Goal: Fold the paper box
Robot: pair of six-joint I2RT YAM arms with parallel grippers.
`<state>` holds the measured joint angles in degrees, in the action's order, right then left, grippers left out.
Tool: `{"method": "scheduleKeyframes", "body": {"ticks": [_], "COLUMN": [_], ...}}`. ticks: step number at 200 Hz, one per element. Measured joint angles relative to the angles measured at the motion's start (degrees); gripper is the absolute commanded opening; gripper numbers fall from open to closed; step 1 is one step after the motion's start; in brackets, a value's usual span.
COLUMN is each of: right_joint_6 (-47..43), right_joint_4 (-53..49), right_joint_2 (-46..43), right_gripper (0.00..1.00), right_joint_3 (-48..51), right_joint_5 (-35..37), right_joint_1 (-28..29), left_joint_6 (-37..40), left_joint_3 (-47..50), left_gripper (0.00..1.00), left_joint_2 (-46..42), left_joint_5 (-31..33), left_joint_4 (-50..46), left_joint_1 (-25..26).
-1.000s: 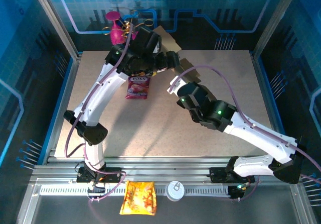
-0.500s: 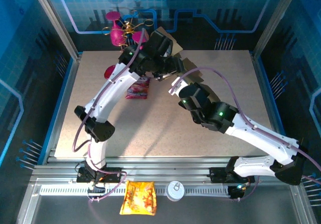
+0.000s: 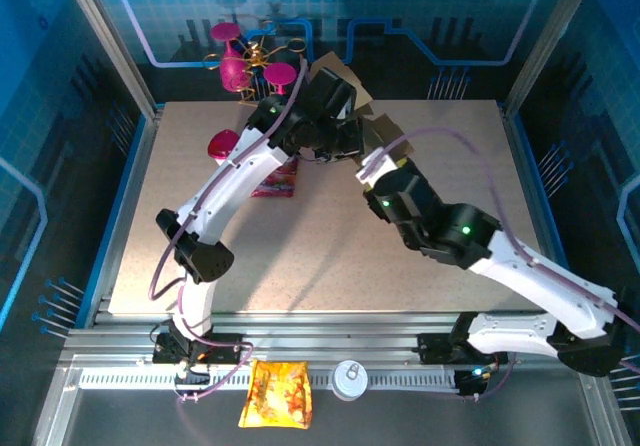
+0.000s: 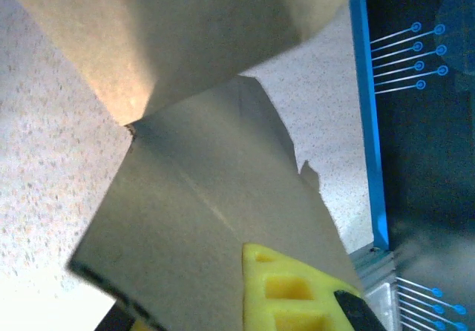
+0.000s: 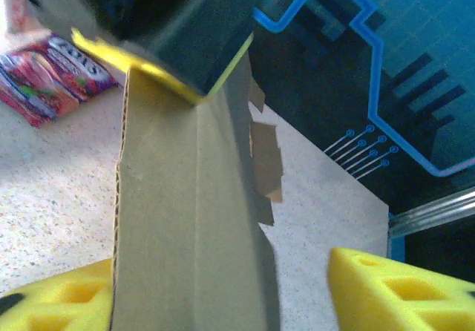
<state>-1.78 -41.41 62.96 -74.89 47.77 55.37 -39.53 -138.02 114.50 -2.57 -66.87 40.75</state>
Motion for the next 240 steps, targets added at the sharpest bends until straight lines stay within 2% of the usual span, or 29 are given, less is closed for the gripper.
{"method": "scheduleKeyframes", "body": {"ticks": [23,52,80,89,105,118,152,173,204,240], "right_joint_6": [7.7,16.3,21.1,22.7,26.6,30.9,45.3,55.2,67.3,78.2], "right_joint_4": [-3.3,-4.0,-4.2,-4.3,-5.2,-5.6,-5.4,-4.1,-1.6,2.5], "right_joint_2": [-4.5,-9.0,-9.7,-9.3,-8.3,-6.7,-1.4,3.1,10.6,15.0], "right_gripper": [0.80,0.86,0.87,0.84,0.81,0.81,0.80,0.81,0.84,0.89], "right_joint_3": [-3.1,-6.9,-8.8,-8.9,-9.2,-10.1,-13.5,-13.7,-13.7,-15.2], "right_joint_5": [-5.2,-12.6,-18.9,-20.4,-24.2,-28.7,-44.0,-54.2,-64.0,-68.9], "right_joint_1": [-1.6,-7.0,-10.7,-12.1,-17.4,-24.3,-43.3,-50.8,-53.9,-53.9], "left_joint_6": [3.5,8.5,11.6,12.5,14.3,16.4,24.9,32.1,43.2,54.1], "left_joint_3": [4.0,7.5,7.7,8.0,9.9,13.0,26.3,38.5,57.0,68.1], "left_gripper": [0.00,0.00,0.00,0.00,0.00,0.00,0.00,0.00,0.00,0.00], "left_joint_2": [-1.2,-1.7,-1.7,-1.7,-2.2,-3.2,-9.3,-16.2,-27.1,-30.0], "left_joint_5": [0.9,2.6,3.4,3.4,3.6,3.9,4.7,5.7,6.8,7.2], "left_joint_4": [3.4,6.4,8.6,9.9,12.3,14.1,21.6,29.5,43.7,56.6], "left_joint_1": [0.5,0.7,0.7,0.7,0.7,0.7,1.3,2.0,2.6,2.6]}}
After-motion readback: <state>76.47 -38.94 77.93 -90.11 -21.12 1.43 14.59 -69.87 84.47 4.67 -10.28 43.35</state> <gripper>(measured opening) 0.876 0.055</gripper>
